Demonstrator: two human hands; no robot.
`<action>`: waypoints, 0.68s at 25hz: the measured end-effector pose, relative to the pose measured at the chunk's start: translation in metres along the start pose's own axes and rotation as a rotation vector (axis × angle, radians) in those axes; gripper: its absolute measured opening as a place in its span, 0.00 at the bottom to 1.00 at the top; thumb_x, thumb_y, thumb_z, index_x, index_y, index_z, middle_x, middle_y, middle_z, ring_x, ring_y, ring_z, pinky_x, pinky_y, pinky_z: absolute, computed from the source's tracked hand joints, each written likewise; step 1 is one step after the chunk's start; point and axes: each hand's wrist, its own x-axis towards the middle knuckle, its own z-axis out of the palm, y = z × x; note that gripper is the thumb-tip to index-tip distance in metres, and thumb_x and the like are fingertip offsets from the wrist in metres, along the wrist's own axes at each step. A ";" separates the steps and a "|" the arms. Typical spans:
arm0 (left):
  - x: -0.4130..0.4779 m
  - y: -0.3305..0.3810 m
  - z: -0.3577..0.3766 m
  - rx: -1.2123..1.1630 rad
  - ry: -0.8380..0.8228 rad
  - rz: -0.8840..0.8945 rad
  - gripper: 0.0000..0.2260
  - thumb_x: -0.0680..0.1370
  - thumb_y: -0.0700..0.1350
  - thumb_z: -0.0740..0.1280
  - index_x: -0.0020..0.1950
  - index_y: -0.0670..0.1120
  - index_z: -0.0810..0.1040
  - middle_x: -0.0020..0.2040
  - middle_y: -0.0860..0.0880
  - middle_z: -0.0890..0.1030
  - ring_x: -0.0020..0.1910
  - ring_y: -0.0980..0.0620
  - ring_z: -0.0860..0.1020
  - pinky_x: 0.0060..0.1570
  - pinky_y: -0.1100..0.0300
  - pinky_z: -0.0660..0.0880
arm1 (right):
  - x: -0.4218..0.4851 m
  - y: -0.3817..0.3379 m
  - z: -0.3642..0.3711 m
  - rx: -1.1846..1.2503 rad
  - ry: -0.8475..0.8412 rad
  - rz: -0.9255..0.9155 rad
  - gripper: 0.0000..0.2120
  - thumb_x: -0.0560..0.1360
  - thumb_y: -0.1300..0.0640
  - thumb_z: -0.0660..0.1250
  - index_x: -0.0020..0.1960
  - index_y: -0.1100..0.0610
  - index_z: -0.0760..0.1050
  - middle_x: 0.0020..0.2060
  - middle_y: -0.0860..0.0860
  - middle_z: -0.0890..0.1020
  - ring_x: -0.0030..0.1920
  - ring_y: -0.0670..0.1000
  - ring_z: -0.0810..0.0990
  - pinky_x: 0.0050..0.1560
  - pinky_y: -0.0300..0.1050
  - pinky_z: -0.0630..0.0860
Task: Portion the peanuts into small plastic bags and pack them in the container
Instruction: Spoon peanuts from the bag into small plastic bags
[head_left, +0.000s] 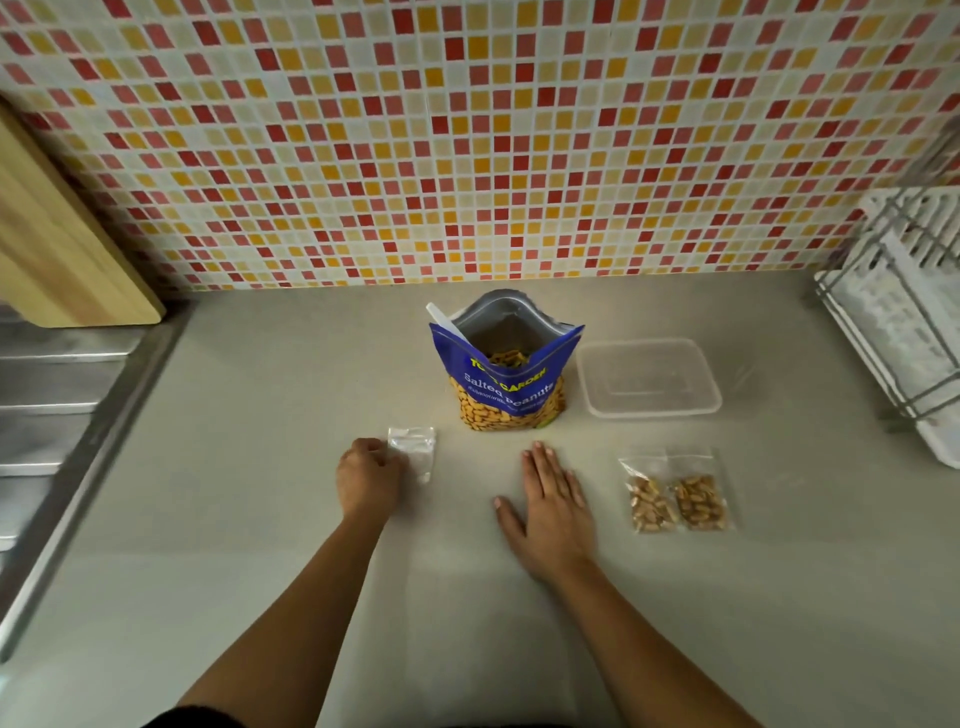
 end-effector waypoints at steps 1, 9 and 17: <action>0.001 0.000 -0.001 -0.018 0.003 -0.021 0.13 0.74 0.41 0.66 0.57 0.41 0.76 0.53 0.41 0.81 0.54 0.43 0.77 0.53 0.54 0.72 | 0.000 0.001 0.001 0.009 0.009 -0.012 0.36 0.73 0.38 0.49 0.74 0.59 0.59 0.74 0.54 0.61 0.75 0.52 0.57 0.71 0.43 0.43; 0.000 0.010 -0.010 -0.077 -0.074 -0.075 0.08 0.74 0.42 0.65 0.51 0.44 0.79 0.49 0.48 0.81 0.50 0.47 0.77 0.48 0.60 0.71 | -0.001 0.001 0.004 -0.001 0.013 -0.002 0.37 0.73 0.37 0.46 0.75 0.58 0.55 0.75 0.53 0.56 0.76 0.51 0.52 0.71 0.42 0.40; -0.053 0.049 -0.059 -0.587 -0.473 0.004 0.05 0.76 0.39 0.65 0.40 0.45 0.77 0.37 0.47 0.79 0.36 0.53 0.75 0.35 0.61 0.66 | -0.005 -0.049 -0.062 1.056 -0.330 0.337 0.34 0.69 0.30 0.59 0.68 0.48 0.65 0.68 0.50 0.70 0.67 0.47 0.69 0.67 0.42 0.63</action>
